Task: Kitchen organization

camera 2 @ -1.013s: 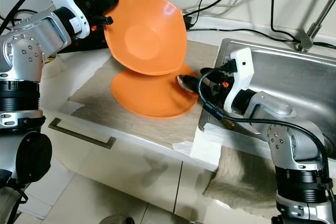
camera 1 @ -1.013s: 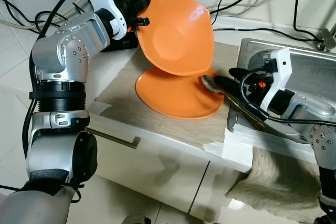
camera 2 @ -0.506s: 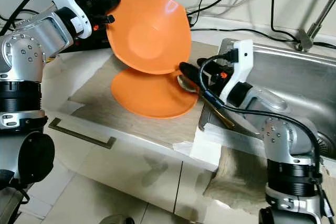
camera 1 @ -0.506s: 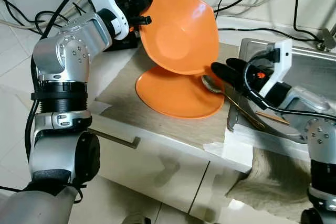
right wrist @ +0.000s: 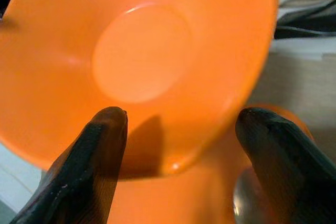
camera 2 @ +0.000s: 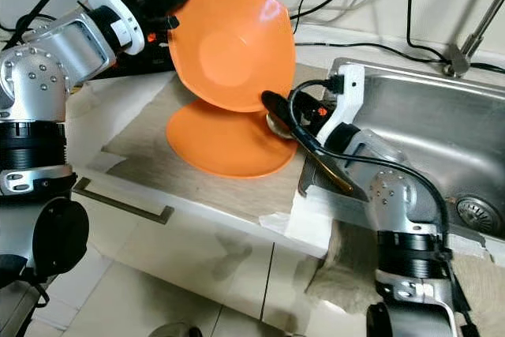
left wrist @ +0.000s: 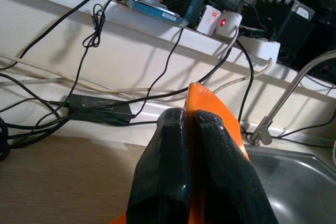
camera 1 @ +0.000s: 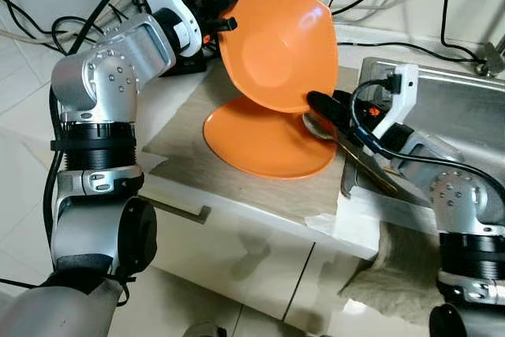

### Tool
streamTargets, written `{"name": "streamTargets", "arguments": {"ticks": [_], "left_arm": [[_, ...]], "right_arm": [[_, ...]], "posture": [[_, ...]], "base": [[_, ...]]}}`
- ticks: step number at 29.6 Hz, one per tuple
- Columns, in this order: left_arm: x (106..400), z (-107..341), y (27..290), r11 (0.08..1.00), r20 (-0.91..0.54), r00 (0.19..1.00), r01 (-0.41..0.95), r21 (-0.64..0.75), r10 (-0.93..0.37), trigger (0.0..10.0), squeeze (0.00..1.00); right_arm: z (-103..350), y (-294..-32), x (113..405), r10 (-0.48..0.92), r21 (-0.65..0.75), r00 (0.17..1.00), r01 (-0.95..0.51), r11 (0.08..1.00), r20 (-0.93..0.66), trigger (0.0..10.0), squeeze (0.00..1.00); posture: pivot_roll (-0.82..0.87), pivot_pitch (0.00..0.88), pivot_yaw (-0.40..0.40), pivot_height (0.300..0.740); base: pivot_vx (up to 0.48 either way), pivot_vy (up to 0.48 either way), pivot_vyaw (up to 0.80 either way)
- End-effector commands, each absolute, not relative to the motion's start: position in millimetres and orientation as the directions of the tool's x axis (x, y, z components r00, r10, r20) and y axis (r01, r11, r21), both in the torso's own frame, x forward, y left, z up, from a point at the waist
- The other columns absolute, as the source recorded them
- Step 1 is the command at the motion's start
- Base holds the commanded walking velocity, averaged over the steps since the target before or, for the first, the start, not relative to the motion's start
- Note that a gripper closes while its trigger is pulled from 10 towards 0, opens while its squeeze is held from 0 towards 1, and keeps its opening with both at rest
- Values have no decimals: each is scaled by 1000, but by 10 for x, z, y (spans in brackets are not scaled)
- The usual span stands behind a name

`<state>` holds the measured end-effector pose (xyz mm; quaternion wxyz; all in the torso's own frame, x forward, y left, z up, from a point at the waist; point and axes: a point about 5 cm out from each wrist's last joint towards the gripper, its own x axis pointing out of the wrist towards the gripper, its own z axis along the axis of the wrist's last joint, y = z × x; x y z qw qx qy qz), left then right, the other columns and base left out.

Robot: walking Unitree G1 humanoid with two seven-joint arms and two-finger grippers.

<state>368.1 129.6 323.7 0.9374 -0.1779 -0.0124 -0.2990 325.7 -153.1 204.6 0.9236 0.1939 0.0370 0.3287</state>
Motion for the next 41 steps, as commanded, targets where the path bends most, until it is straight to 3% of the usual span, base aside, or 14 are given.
{"name": "streamTargets", "arguments": {"ticks": [1, 22, 23, 24, 29, 34, 41], "left_arm": [[3613, 3411, 1251, 718, 199, 787, 614, -327, -583, 0, 0], [3558, 3458, 1182, 638, 222, 756, 644, -422, -616, 0, 0], [3558, 3457, 1182, 638, 221, 756, 644, -423, -616, 0, 0], [3557, 3457, 1181, 638, 220, 756, 644, -423, -617, 0, 0], [3565, 3426, 1180, 661, 203, 764, 636, -398, -613, 0, 0], [3573, 3274, 1152, 740, 138, 779, 625, -249, -612, 0, 0], [3612, 3194, 1177, 754, 108, 793, 604, -258, -599, 0, 0]], "right_arm": [[2034, -1482, 3302, 614, 374, 788, -585, 719, 52, 10000, 0], [2027, -1364, 3518, 515, 456, 845, -519, 723, 145, 10000, 0], [2021, -1363, 3524, 509, 458, 849, -513, 726, 143, 6549, 0], [2016, -1361, 3528, 505, 461, 851, -508, 727, 143, 0, 0], [1981, -1338, 3539, 499, 434, 859, -494, 753, 112, 0, 0], [1945, -1317, 3531, 507, 398, 859, -492, 775, 75, 0, 0], [1968, -1297, 3507, 509, 376, 858, -496, 783, 72, 0, 0]], "posture": [[6, 0, 42, 740], [6, 0, 40, 740], [6, 0, 40, 740], [6, 0, 40, 740], [3, 0, 38, 740], [0, 0, 34, 740], [-2, 0, 31, 740]], "base": [[0, 0, 0], [0, 0, 0], [0, 0, 0], [0, 0, 0], [0, 0, 0], [0, 0, 0], [0, 0, 0]]}}
